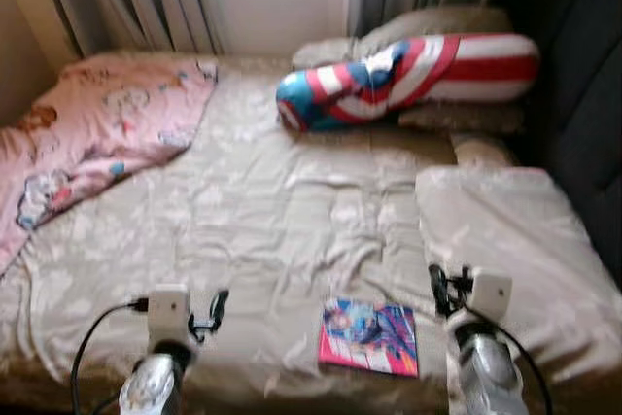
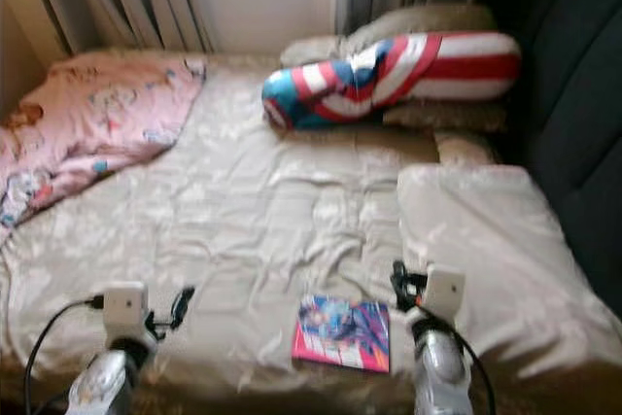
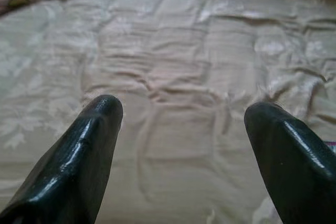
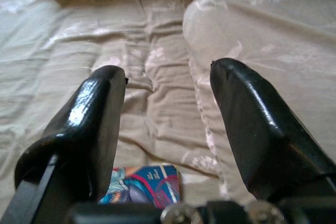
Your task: Clean up the room
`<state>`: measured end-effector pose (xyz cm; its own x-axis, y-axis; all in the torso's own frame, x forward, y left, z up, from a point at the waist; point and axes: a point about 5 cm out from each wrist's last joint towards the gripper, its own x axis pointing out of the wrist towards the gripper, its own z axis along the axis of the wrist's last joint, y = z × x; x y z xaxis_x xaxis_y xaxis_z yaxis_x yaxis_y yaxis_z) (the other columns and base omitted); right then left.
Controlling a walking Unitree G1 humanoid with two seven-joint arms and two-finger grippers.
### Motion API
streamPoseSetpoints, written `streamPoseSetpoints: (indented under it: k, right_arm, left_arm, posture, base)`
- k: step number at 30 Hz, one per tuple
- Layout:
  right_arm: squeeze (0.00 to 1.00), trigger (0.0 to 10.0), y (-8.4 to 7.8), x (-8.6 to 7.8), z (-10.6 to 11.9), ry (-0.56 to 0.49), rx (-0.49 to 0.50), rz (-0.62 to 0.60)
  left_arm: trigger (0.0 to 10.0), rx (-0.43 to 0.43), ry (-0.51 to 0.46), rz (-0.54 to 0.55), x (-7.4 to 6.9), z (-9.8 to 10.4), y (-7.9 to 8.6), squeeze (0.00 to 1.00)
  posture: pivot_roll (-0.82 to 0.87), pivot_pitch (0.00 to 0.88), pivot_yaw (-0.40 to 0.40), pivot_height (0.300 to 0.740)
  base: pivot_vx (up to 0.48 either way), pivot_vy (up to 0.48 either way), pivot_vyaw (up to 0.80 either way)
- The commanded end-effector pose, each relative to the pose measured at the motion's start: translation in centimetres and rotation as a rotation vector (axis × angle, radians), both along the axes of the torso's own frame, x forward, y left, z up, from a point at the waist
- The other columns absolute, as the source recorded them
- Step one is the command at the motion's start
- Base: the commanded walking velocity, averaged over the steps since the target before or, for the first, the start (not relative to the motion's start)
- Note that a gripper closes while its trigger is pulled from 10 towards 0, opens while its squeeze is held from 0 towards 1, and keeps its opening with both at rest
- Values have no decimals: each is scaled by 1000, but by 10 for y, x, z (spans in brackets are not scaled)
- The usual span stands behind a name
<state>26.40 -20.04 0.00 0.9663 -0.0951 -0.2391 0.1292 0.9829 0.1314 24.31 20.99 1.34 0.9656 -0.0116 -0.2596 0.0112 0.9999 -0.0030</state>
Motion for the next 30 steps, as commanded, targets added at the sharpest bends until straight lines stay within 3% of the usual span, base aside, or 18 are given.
streamPoseSetpoints:
  k: [1,6,8,12,19,24,30]
  right_arm:
    - [0,10000,-5,-15,-18,108,7,-21]
    - [0,10000,-11,-42,-45,298,33,-54]
    - [0,10000,-12,-67,-66,456,50,-61]
    - [0,10000,-11,-84,-77,555,39,-53]
    - [0,10000,-3,-93,-84,603,56,-36]
    - [0,10000,11,-98,-89,674,49,87]
    - [0,10000,17,-102,-92,693,58,106]
  left_arm:
    - [10000,24,94,15,-7,-18,6,0]
    - [10000,27,247,16,-20,-46,6,0]
    - [10000,35,398,24,-38,-68,3,0]
    - [10000,47,504,61,-54,-81,4,0]
    - [10000,59,511,54,-54,-83,3,0]
    - [10000,61,518,75,-54,-84,4,0]
    - [10000,61,533,86,-57,-86,4,0]
  posture:
    - [11,0,-25,740]
    - [6,0,-22,740]
    - [-1,0,-19,740]
    - [-10,0,-16,740]
    - [-13,0,-10,740]
    - [-14,0,6,740]
    - [-26,0,20,740]
  base:
    - [0,0,0]
    - [0,0,0]
    - [0,0,0]
    - [0,0,0]
    - [0,0,0]
    - [0,0,0]
    - [0,0,0]
